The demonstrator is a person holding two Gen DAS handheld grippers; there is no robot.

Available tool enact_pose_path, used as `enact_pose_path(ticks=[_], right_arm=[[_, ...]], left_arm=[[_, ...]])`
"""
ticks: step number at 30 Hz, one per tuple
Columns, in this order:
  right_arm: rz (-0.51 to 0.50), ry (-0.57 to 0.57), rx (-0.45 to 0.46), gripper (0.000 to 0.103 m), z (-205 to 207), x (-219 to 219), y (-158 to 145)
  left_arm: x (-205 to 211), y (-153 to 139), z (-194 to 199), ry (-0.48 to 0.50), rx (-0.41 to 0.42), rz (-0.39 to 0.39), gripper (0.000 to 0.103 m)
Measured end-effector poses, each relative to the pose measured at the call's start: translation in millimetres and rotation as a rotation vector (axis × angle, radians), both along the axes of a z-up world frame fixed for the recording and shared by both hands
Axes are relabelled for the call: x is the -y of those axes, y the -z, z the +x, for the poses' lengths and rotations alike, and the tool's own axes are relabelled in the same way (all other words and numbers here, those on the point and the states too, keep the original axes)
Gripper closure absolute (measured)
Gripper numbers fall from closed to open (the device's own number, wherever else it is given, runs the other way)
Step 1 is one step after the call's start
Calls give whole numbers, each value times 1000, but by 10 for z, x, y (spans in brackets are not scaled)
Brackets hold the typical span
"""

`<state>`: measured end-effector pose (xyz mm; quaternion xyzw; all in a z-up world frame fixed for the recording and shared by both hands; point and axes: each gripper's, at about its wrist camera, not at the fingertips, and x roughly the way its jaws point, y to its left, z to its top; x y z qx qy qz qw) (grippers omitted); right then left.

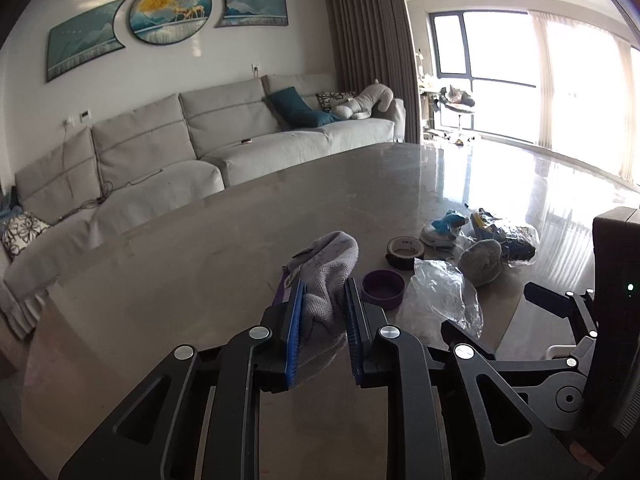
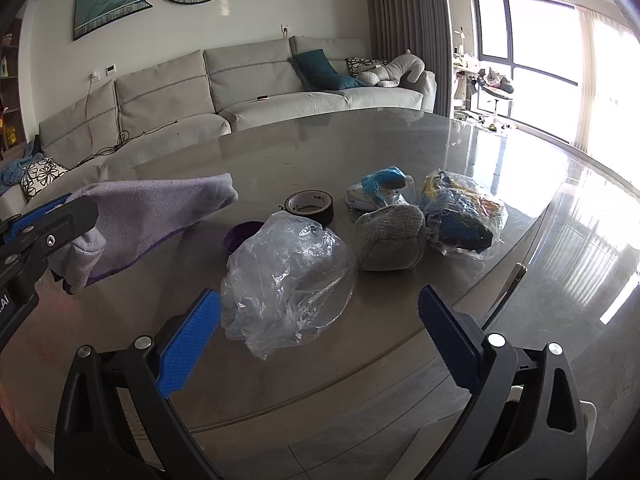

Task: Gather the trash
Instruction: 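Grasp the grey sock with the left gripper while the right gripper grasps the plastic bag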

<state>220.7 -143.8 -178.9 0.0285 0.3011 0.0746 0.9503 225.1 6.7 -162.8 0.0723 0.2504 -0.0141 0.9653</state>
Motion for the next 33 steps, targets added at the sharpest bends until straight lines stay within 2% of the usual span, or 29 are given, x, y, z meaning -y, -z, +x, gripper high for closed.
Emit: enact_pose_path(ticks=[4, 8, 9, 11, 14, 17, 26, 30, 33], right_arm=[[-21, -2, -9, 5, 88, -160, 94], [-30, 4, -2, 6, 108, -244, 187], [-29, 3, -3, 11, 114, -261, 200], [-6, -38, -37, 55, 156, -263, 245], [12, -57, -43, 73, 130, -257, 221], [29, -59, -12, 77, 51, -259, 126], [10, -81, 86, 78, -232, -139, -287], [-1, -82, 124, 78, -391, -44, -455], [-12, -83, 154, 78, -524, 36, -576]], left_arm=[[-41, 88, 32, 3, -39, -38, 84], [-29, 103, 29, 8, -41, -31, 84], [-32, 105, 24, 8, -40, -31, 84], [-22, 109, 22, 6, -44, -30, 84], [-49, 80, 7, 1, -38, -39, 84], [-69, 30, -29, -7, -17, -46, 84], [-40, -304, -222, -16, 89, -6, 84], [-29, -481, -330, -4, 98, -50, 84], [43, -589, -429, 9, 120, -54, 84]])
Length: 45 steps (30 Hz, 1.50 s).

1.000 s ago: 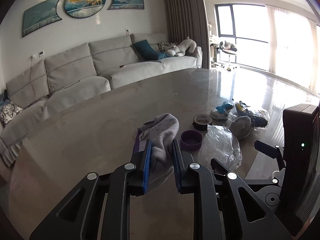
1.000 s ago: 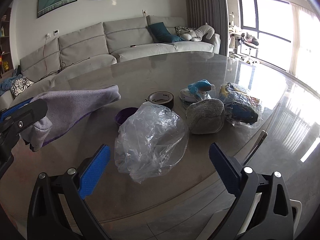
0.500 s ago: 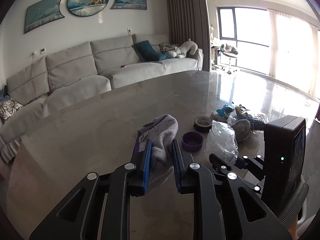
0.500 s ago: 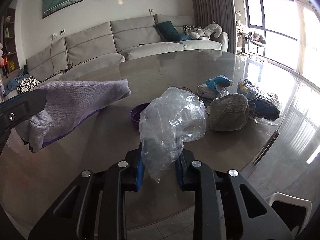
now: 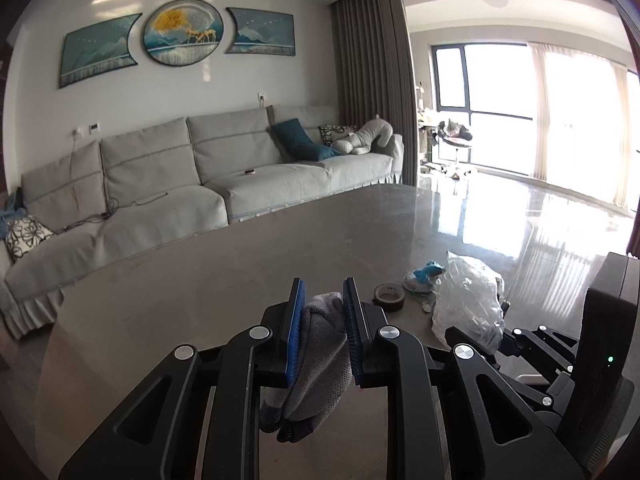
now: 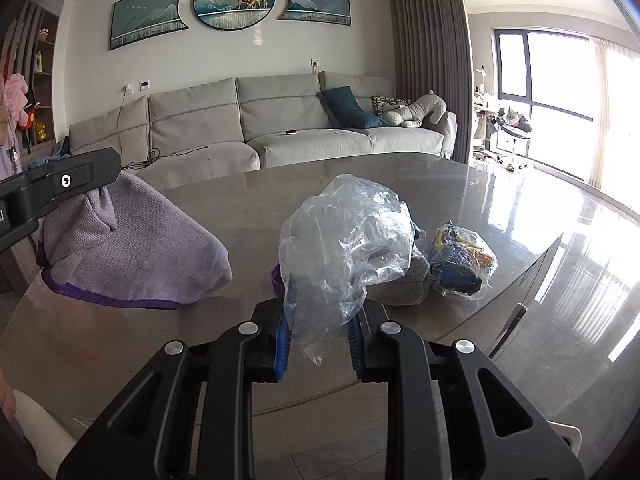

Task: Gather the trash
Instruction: 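Carry the sock and plastic bag in both grippers over the trash bin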

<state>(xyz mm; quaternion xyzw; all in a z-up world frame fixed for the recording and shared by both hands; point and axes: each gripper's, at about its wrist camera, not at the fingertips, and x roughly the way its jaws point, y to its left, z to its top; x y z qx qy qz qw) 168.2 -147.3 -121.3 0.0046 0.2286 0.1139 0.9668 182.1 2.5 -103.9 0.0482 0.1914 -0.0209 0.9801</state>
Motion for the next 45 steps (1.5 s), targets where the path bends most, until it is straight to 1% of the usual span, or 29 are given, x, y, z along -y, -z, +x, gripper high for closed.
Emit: enact_pose_path(ticks=[5, 7, 11, 13, 14, 16, 20, 23, 27, 32, 37, 42, 45], right_arm=[[-24, 21, 40, 78, -209, 169, -130], [-24, 35, 45, 78, -267, 260, -151], [-19, 68, 54, 78, -361, 458, -169], [-20, 85, 58, 78, -405, 548, -188], [-21, 94, 64, 78, -444, 592, -196], [-21, 111, 68, 78, -478, 676, -204], [-8, 150, 63, 78, -543, 848, -144], [4, 173, 62, 78, -577, 943, -131], [4, 206, 87, 78, -718, 1074, -155], [5, 258, 97, 78, -886, 1281, -131], [-8, 335, 96, 78, -1079, 1556, -82], [-13, 412, 58, 78, -1256, 1852, 65], [-18, 453, 33, 78, -1360, 1992, 170]], left_arm=[[192, -186, -178, 46, 39, 1, 88], [294, -217, -227, 57, 56, 18, 89], [480, -187, -228, 89, 24, 54, 92], [540, -175, -220, 90, 25, 86, 93], [544, -184, -228, 88, 25, 84, 93], [556, -221, -247, 117, 8, 59, 93], [648, -311, -349, 160, 21, 56, 94], [723, -378, -412, 222, 13, 23, 94], [892, -431, -477, 297, 10, 16, 94], [1151, -367, -533, 374, -1, 11, 94], [1399, -167, -561, 485, -63, -36, 93], [1759, 63, -588, 589, -118, -39, 94], [1970, 179, -622, 634, -131, -18, 93]])
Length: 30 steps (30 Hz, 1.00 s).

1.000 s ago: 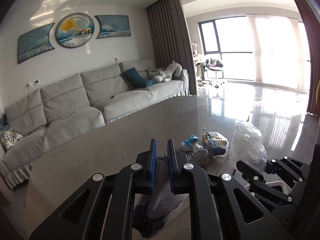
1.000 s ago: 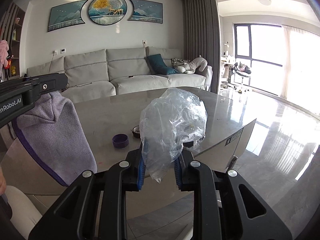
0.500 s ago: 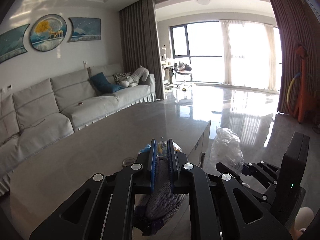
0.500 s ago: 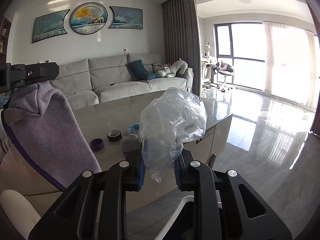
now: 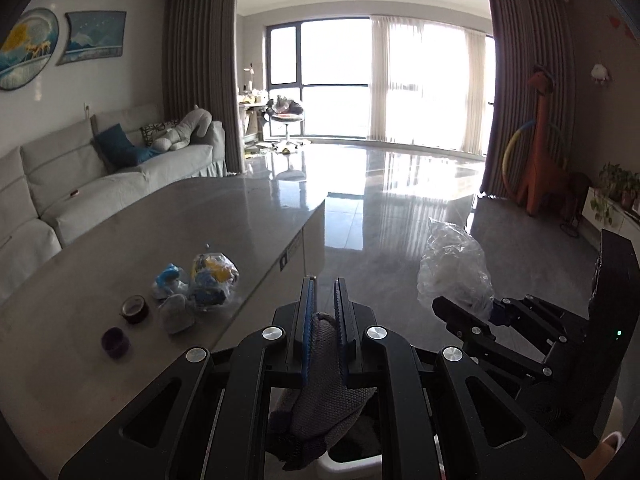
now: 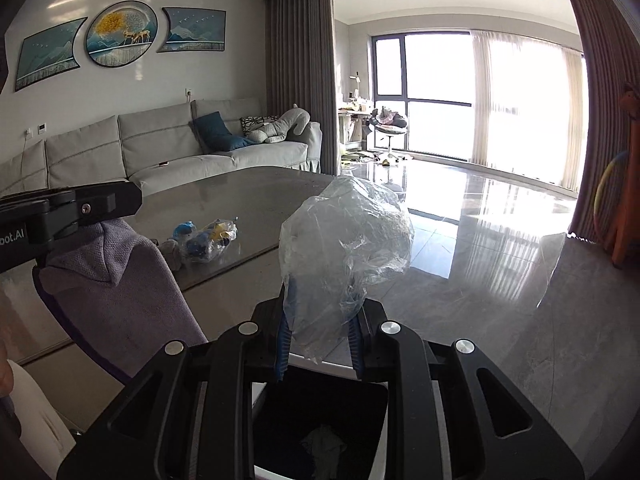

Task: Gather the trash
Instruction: 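Carry the sock and plastic bag in both grippers over the trash bin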

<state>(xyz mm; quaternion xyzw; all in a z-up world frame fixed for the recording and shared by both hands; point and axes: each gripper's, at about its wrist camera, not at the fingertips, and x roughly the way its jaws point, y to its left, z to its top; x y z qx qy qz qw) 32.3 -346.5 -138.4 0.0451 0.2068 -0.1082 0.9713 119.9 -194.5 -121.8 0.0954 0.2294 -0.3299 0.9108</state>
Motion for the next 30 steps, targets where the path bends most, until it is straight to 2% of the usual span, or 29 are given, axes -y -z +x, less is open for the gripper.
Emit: enact_pose_path(ticks=[8, 14, 21, 30], right_arm=[[11, 83, -63, 78, -179, 260, 224], [8, 106, -128, 78, -141, 319, 406], [8, 113, -177, 78, -46, 336, 535], [12, 115, -228, 78, 34, 375, 643]], left_arm=[[500, 347, -68, 116, -47, 32, 93], [771, 548, 1, 172, -73, 55, 93], [950, 765, 149, 210, -106, 73, 93], [1046, 1078, 282, 221, -196, 87, 93]])
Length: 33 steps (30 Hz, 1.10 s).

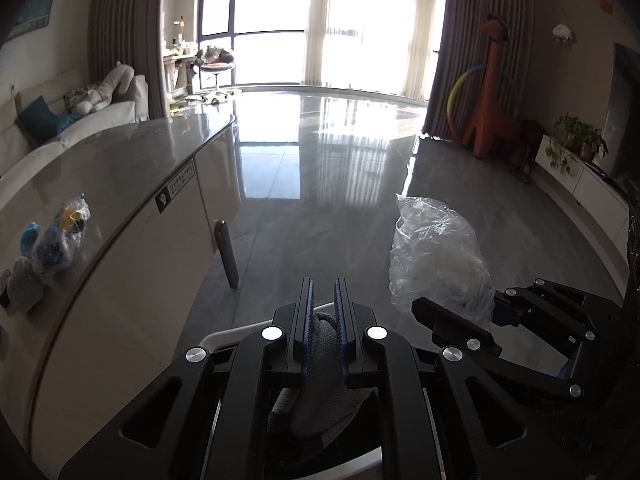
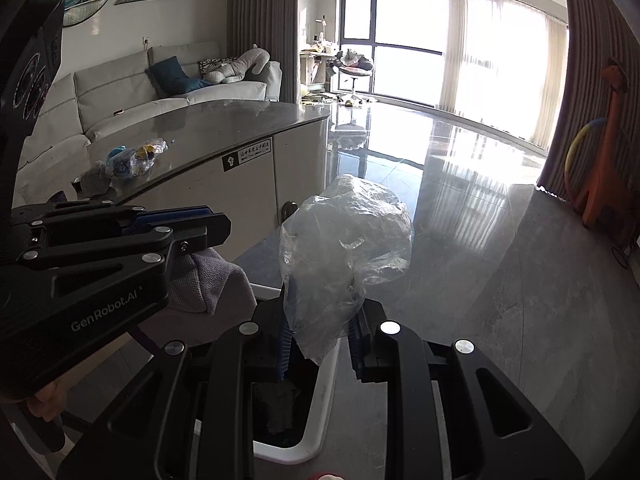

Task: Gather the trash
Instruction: 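Carry the sock and plastic bag in both grippers over the trash bin, then open the right gripper to drop the plastic bag while the left gripper drops the sock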

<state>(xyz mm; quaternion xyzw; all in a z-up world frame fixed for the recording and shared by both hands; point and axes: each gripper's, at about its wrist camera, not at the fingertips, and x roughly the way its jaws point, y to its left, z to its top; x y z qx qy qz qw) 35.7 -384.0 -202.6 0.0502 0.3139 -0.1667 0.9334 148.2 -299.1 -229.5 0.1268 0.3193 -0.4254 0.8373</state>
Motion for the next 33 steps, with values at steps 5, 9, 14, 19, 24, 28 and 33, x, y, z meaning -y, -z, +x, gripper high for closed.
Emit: enact_pose_path(ticks=[5, 9, 14, 19, 24, 28, 33], right_arm=[[-3, 5, -11, 79, 26, 7, 15], [32, 28, -7, 79, 27, 138, -17], [29, 29, -17, 79, 31, 148, 8], [20, 8, -27, 79, 68, 97, 29], [32, -17, -36, 79, 123, 69, 76], [59, -44, -51, 79, 190, 42, 167], [90, -75, -87, 79, 332, -26, 310]], left_arm=[[19, 124, 18, -41, 12, 42, 70], [-103, 168, 159, -190, 41, 73, 10], [-255, 128, 258, -233, 9, 41, 7], [-371, -2, 226, -265, 88, 33, 6], [-461, -179, 135, -280, 229, 45, 5], [-597, -267, 75, -305, 312, 66, 5], [-753, -342, 95, -344, 389, 99, 5]])
